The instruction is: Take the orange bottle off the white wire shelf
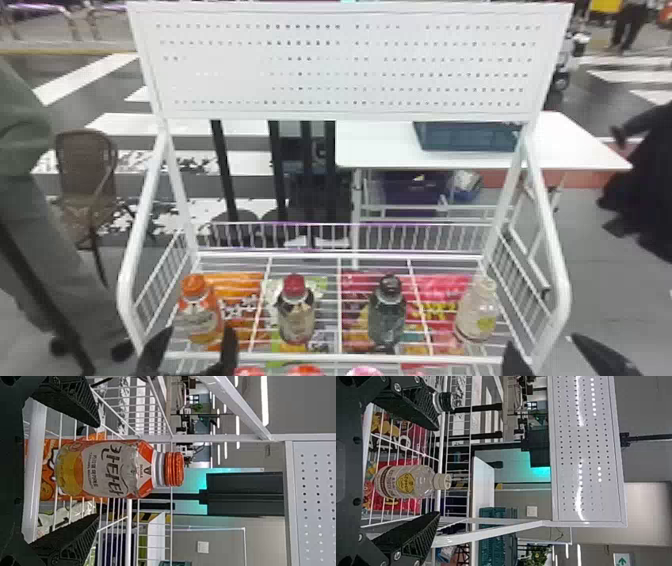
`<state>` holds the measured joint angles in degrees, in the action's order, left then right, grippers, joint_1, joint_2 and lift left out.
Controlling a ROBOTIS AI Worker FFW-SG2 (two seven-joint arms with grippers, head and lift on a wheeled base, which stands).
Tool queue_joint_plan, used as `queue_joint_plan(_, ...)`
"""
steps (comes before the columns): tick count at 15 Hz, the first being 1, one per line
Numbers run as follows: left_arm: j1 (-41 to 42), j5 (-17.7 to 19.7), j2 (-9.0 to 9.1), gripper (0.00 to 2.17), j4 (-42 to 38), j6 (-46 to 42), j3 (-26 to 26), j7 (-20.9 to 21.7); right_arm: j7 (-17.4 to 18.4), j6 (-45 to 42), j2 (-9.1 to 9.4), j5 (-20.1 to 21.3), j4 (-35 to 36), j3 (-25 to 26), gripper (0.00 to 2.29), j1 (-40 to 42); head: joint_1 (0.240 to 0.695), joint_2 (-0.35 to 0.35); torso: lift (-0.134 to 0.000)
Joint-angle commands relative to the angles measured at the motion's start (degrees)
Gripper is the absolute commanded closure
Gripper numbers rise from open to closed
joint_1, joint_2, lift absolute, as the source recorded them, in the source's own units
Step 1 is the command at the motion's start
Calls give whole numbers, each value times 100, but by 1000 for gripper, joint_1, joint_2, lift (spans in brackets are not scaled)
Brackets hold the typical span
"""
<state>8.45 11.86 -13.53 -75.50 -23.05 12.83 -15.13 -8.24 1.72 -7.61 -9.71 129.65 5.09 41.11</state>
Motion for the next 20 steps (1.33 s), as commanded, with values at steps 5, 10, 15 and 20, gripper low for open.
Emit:
queue_joint_plan(5, -432, 132, -71, 90, 379, -2, 132, 80, 6, 0, -21, 92, 16, -25, 144, 64, 499, 0, 0)
queue_joint_plan(10, -696, 194, -106, 90, 546, 16, 273, 89, 6, 0, -21, 101, 16, -16, 144, 90, 499, 0, 0)
queue_joint_plan(15, -670, 343, -176, 542, 493, 16, 282, 45, 6, 0, -39, 119, 7, -43, 144, 37, 499, 0, 0)
queue_joint_plan(20, -617, 352, -176, 647, 335, 16, 291, 1, 6, 0, -48, 110, 7, -52, 144, 20, 499, 0, 0)
